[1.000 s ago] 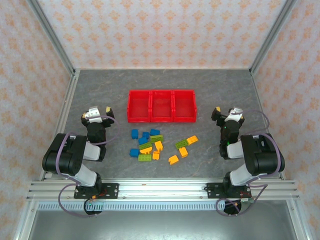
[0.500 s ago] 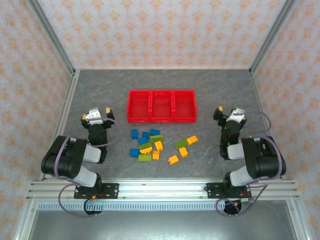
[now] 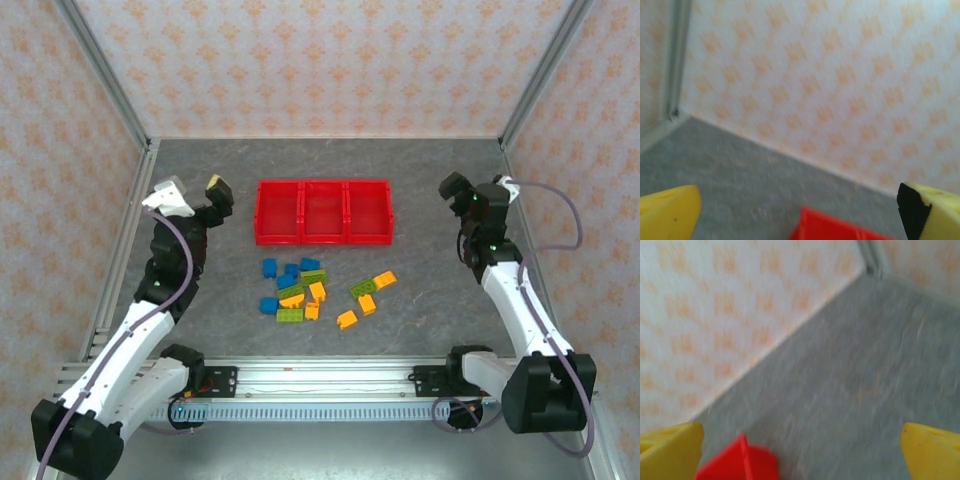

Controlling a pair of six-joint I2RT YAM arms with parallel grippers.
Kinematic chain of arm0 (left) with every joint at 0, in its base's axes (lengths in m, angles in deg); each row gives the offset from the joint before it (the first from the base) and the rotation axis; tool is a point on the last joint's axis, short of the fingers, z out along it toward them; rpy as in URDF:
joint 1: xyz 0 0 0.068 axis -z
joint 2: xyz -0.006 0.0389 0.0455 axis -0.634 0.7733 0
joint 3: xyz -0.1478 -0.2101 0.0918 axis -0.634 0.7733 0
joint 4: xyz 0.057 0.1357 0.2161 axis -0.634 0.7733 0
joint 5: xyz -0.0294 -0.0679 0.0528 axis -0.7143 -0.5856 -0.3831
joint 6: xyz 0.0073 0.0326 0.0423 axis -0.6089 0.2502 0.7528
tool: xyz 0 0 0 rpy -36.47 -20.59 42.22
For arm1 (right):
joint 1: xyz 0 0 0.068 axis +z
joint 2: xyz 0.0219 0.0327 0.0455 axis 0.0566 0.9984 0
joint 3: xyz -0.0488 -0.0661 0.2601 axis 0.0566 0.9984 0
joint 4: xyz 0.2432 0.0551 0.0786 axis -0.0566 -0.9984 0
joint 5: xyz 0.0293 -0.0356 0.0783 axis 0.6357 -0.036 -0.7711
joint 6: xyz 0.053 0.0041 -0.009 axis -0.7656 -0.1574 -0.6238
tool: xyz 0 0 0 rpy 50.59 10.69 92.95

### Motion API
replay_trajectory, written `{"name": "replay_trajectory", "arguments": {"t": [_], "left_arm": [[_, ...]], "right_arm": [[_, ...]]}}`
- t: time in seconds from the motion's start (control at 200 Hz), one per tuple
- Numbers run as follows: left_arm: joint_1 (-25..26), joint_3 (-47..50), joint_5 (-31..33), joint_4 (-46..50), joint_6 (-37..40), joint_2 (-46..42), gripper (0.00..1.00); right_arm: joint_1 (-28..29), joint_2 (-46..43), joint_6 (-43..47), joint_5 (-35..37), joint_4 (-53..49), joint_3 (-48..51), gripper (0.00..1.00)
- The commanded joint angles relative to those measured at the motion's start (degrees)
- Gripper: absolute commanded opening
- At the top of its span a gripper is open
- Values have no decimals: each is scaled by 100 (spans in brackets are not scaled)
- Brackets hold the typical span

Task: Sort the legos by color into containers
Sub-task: Pick up the lego from the bottom-center of the table.

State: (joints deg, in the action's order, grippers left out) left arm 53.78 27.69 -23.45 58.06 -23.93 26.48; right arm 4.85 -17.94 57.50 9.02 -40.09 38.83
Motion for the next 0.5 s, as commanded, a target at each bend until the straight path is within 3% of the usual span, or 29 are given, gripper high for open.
{"name": "replay_trajectory", "arguments": {"t": [0.0, 0.1, 0.245, 0.496], "left_arm": [[16, -280, -1121, 2542, -432, -113, 99], [16, -245, -1040, 3257, -411, -394, 99], [15, 127, -894, 3362, -311, -856, 99], [15, 503, -2062, 2654, 9, -985, 99]], "right_arm": [[449, 197, -696, -575, -2380, -238, 100], [1054, 163, -1359, -302, -2867, -144, 100], [1973, 356, -2314, 280, -3213, -117, 100], [3192, 1658, -3302, 630, -3476, -473, 99]]}}
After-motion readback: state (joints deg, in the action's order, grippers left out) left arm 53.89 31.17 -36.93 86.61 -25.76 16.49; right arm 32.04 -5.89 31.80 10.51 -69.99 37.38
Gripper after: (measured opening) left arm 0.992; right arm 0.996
